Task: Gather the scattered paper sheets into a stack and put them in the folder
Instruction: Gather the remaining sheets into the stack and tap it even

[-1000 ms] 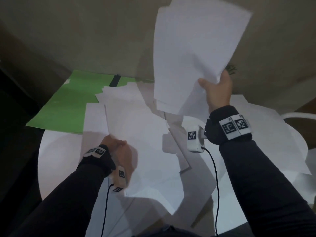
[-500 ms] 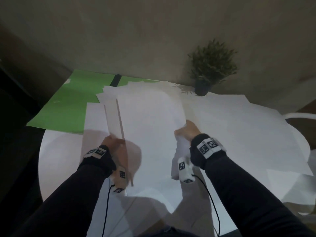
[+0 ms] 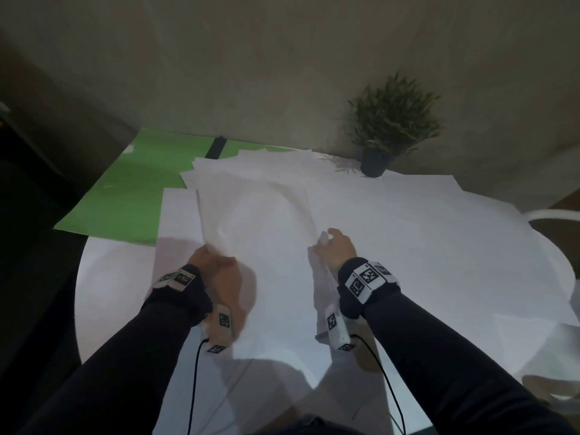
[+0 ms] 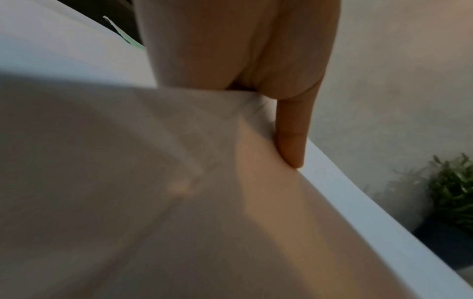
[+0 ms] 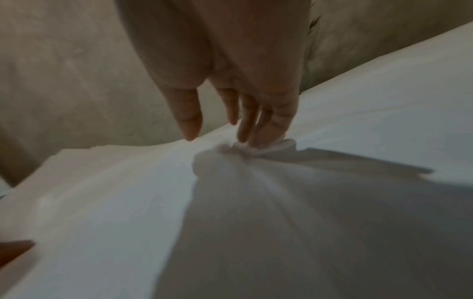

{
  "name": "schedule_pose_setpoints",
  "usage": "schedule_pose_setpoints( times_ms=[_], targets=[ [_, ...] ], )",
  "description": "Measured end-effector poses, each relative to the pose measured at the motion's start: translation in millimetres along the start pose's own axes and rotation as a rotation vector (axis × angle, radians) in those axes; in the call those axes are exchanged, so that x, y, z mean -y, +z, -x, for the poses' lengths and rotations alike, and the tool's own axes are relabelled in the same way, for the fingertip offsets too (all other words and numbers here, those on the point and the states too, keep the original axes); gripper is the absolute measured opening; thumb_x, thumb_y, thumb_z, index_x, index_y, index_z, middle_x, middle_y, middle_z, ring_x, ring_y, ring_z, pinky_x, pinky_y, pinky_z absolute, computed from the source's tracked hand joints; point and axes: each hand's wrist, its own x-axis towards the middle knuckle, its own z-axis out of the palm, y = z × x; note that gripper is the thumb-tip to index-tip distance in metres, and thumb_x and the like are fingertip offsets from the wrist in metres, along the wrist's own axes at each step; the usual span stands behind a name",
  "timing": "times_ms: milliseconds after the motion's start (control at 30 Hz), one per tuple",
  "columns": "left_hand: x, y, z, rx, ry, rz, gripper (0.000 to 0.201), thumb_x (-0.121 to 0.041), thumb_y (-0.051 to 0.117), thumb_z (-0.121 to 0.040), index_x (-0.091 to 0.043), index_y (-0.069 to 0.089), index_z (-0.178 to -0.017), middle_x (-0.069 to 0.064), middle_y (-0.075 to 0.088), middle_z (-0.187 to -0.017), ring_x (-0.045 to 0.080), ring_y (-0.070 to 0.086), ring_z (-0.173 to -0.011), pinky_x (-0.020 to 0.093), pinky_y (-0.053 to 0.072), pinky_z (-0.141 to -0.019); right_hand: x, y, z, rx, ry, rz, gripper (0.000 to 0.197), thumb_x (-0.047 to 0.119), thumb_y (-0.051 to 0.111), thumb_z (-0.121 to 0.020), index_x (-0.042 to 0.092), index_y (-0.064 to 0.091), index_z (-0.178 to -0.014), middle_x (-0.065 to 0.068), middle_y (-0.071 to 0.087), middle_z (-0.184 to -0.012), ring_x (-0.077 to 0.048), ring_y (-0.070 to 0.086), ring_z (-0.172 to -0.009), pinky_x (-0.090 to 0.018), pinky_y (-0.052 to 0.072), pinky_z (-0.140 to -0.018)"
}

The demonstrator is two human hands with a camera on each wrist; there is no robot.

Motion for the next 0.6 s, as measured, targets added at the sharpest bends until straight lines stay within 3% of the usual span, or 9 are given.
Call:
schedule_pose_setpoints(
  times_ms=[100,200,267,333,367,433,500,600],
  targets=[
    [-18.6,1.9,22.1,0.049,0.076,0.065,0.01,0.001,0.07,-0.075,-0.001,0.063,-0.082,0.017,0.065,-0.079,0.036,0.059,-0.087,0.042,0.051,-0.077,-12.3,-15.7,-10.2,-0.024,0.037,-0.072,0.082,0.038,0.068,-0.082,0.011,0.025,-0.146,-0.015,0.036,-0.147,-0.032,0.038,-0.133,-0.039,0.036,-0.107],
    [-42.1,5.7,41.6,0.189,0.215,0.177,0.025,0.004,0.068,-0.073,-0.005,0.063,-0.097,0.008,0.07,-0.085,0.028,0.063,-0.086,0.027,0.054,-0.066,-13.9,-25.2,-8.8,0.071,0.007,-0.366,0.092,0.037,0.073,-0.079,0.011,0.018,-0.149,-0.01,0.037,-0.146,-0.027,0.04,-0.133,-0.041,0.037,-0.108],
    [-59.1,5.4,49.2,0.268,0.294,0.186,0.033,-0.002,0.068,-0.068,-0.007,0.064,-0.101,0.002,0.074,-0.085,0.02,0.07,-0.081,0.027,0.055,-0.072,-3.9,-33.7,-1.4,0.119,-0.057,-0.523,0.063,0.027,0.072,-0.082,0.008,0.042,-0.133,-0.002,0.052,-0.124,-0.026,0.054,-0.114,-0.036,0.048,-0.093],
    [-78.8,5.6,51.8,0.234,0.344,0.213,0.027,0.002,0.066,-0.074,-0.01,0.065,-0.098,-0.001,0.075,-0.084,0.016,0.071,-0.078,0.038,0.051,-0.088,12.7,-44.5,4.3,0.052,-0.164,-0.621,0.019,0.011,0.07,-0.083,0.013,0.06,-0.1,-0.002,0.065,-0.102,-0.025,0.061,-0.096,-0.034,0.05,-0.081],
    [-90.1,6.6,54.2,0.203,0.361,0.231,0.025,0.002,0.064,-0.077,-0.012,0.065,-0.098,0.0,0.074,-0.088,0.018,0.07,-0.083,0.043,0.047,-0.095,21.2,-51.1,6.7,-0.022,-0.208,-0.639,0.015,0.007,0.069,-0.082,0.014,0.062,-0.094,-0.006,0.067,-0.099,-0.025,0.062,-0.092,-0.036,0.05,-0.081],
    [-113.1,11.2,61.6,0.16,0.424,0.248,0.027,-0.003,0.064,-0.08,-0.018,0.063,-0.101,0.0,0.07,-0.101,0.023,0.065,-0.1,0.045,0.043,-0.102,39.9,-64.2,13.5,-0.16,-0.316,-0.636,0.018,0.004,0.068,-0.082,0.01,0.063,-0.097,-0.011,0.067,-0.101,-0.025,0.063,-0.09,-0.037,0.052,-0.082],
    [-133.5,18.9,71.8,0.127,0.526,0.254,0.026,-0.007,0.061,-0.086,-0.02,0.059,-0.109,-0.006,0.067,-0.105,0.016,0.063,-0.102,0.034,0.048,-0.094,59.6,-73.6,23.9,-0.27,-0.422,-0.643,0.018,0.006,0.067,-0.083,0.012,0.062,-0.099,-0.008,0.068,-0.102,-0.024,0.065,-0.093,-0.037,0.053,-0.086],
    [-154.3,35.4,91.2,-0.019,0.673,0.342,0.024,-0.015,0.06,-0.091,-0.013,0.059,-0.115,-0.01,0.065,-0.099,0.001,0.062,-0.089,0.011,0.049,-0.076,82.2,-79.7,45.0,-0.384,-0.547,-0.774,0.023,0.002,0.062,-0.086,0.012,0.059,-0.106,-0.002,0.065,-0.102,-0.015,0.063,-0.095,-0.028,0.052,-0.089]
  ],
)
